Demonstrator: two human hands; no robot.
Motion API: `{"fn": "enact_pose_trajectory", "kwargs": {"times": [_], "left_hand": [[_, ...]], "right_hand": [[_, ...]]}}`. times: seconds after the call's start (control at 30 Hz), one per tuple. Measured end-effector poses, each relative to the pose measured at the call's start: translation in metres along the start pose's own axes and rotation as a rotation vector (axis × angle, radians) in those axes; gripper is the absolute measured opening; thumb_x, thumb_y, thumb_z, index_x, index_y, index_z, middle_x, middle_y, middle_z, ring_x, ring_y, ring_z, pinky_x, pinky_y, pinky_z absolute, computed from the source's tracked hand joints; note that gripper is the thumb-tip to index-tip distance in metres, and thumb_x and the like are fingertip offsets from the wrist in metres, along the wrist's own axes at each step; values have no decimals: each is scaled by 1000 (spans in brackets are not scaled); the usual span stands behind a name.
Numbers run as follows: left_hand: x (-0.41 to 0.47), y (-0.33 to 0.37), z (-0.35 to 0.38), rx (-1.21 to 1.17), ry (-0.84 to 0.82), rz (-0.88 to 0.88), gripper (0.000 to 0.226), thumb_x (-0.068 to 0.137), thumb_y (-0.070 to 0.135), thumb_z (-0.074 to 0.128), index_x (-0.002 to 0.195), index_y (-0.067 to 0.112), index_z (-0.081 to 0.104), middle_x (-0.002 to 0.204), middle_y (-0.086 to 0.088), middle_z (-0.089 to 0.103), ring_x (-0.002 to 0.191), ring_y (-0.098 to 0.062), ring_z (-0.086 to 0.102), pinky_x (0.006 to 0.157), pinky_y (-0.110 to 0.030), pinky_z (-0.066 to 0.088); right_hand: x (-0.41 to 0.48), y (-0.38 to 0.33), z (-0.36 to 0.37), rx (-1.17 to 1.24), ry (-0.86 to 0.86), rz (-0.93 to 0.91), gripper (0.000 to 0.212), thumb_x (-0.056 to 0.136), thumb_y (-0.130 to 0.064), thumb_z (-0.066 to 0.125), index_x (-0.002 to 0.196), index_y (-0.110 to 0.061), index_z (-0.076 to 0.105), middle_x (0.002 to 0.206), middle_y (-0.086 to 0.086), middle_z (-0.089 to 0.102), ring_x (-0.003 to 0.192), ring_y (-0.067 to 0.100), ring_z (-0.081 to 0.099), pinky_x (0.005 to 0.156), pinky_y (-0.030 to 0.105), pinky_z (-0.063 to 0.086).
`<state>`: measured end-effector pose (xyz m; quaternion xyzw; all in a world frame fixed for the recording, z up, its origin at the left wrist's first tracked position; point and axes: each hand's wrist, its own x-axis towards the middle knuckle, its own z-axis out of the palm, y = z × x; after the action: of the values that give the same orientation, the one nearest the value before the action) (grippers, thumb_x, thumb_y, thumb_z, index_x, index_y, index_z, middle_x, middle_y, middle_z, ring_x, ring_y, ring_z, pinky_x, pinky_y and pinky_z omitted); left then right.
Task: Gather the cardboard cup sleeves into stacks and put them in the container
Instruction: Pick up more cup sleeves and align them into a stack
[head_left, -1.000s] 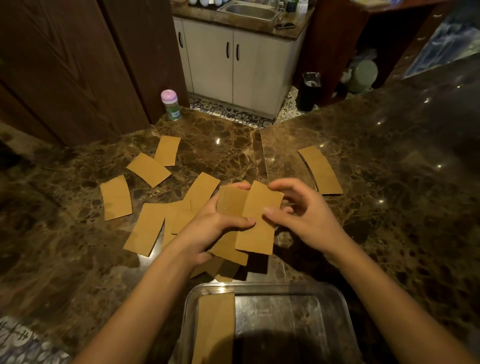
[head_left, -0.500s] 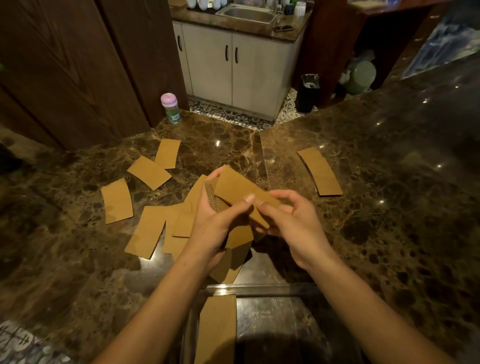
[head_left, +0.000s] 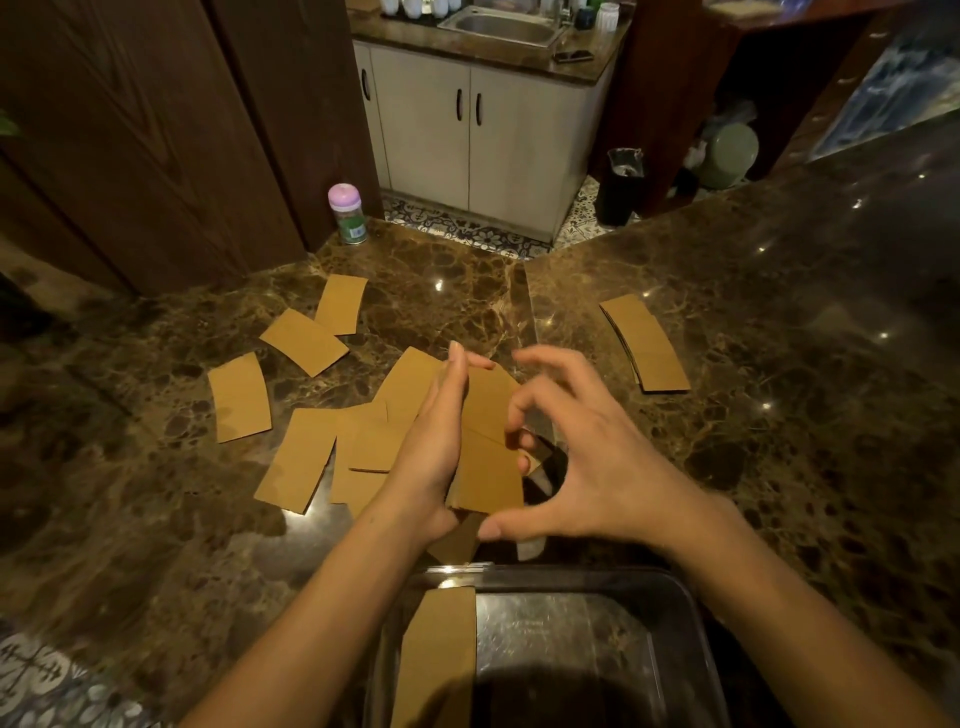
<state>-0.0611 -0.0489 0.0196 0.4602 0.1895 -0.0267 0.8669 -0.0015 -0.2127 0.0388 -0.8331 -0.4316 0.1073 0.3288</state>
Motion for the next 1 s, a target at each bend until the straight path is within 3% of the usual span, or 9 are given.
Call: {"fn": "enact_pose_trajectory", "kwargs": {"times": [0.07, 0.13, 0.2, 0.3, 0.43, 0.67, 0.8, 0.9, 1.0], "left_hand": [[-4, -3, 4, 44, -1, -48, 59, 87, 74, 58, 120, 26, 62, 80, -12, 69, 65, -29, 69, 54, -36, 57], [-8, -4, 7, 86, 35, -75, 70, 80, 79, 62, 129, 29, 62, 89, -11, 72, 75, -27, 74, 57, -34, 57], [-13, -3, 5, 109, 51, -90, 74, 80, 80, 61, 137, 31, 58, 104, -16, 69, 88, -29, 73, 64, -36, 57], [-20, 3, 5, 73, 45, -112, 66, 89, 73, 56, 139, 30, 57, 106, -18, 68, 87, -29, 72, 64, -36, 57], [-34, 5, 6, -14, -7, -160, 66, 93, 69, 54, 129, 15, 66, 99, -15, 69, 88, -28, 70, 71, -37, 58], [-67, 0, 6, -92, -156, -119, 51, 99, 65, 48, 105, 22, 76, 87, -10, 68, 72, -26, 68, 63, -36, 58], [-89, -8, 5, -153, -191, -99, 56, 101, 62, 45, 126, 18, 70, 102, -12, 69, 89, -24, 69, 75, -35, 60], [-107, -10, 1, 0, -101, -60, 67, 93, 72, 46, 132, 20, 63, 92, -6, 69, 79, -17, 69, 68, -29, 58], [-127, -9, -12, 427, 130, 189, 59, 85, 71, 55, 135, 40, 53, 107, 6, 76, 97, -9, 73, 82, -28, 58]], "right_hand": [[4, -2, -2, -23, -113, -74, 72, 61, -65, 90, 108, -30, 49, 167, -7, 19, 157, 12, 15, 118, 22, 32], [6, -6, -1, -58, -85, -131, 71, 62, -59, 92, 105, -23, 48, 162, -2, 31, 155, 16, 25, 120, 40, 38], [5, -10, 1, -82, -27, -183, 71, 62, -60, 89, 103, -20, 48, 153, -2, 39, 145, 17, 36, 113, 34, 41], [-1, -14, 4, -100, -64, -181, 75, 62, -67, 86, 108, -25, 43, 155, -2, 30, 142, 13, 30, 104, 20, 39], [-6, -24, 3, -181, -46, -193, 77, 60, -69, 83, 106, -26, 40, 141, 0, 39, 125, 15, 39, 98, 29, 46], [-29, -44, 4, -152, -53, -248, 85, 60, -69, 86, 115, -18, 47, 140, 5, 41, 125, 21, 45, 98, 32, 50], [-46, -56, 7, -167, -50, -248, 82, 57, -64, 87, 111, -16, 47, 135, 5, 45, 125, 23, 46, 99, 33, 46], [-64, -55, 3, -138, -73, -222, 82, 56, -68, 86, 110, -23, 43, 137, 0, 44, 130, 22, 44, 101, 27, 45], [-90, -43, -1, -142, -134, -180, 82, 56, -76, 81, 112, -36, 35, 144, -9, 36, 135, 13, 36, 102, 18, 36]]}}
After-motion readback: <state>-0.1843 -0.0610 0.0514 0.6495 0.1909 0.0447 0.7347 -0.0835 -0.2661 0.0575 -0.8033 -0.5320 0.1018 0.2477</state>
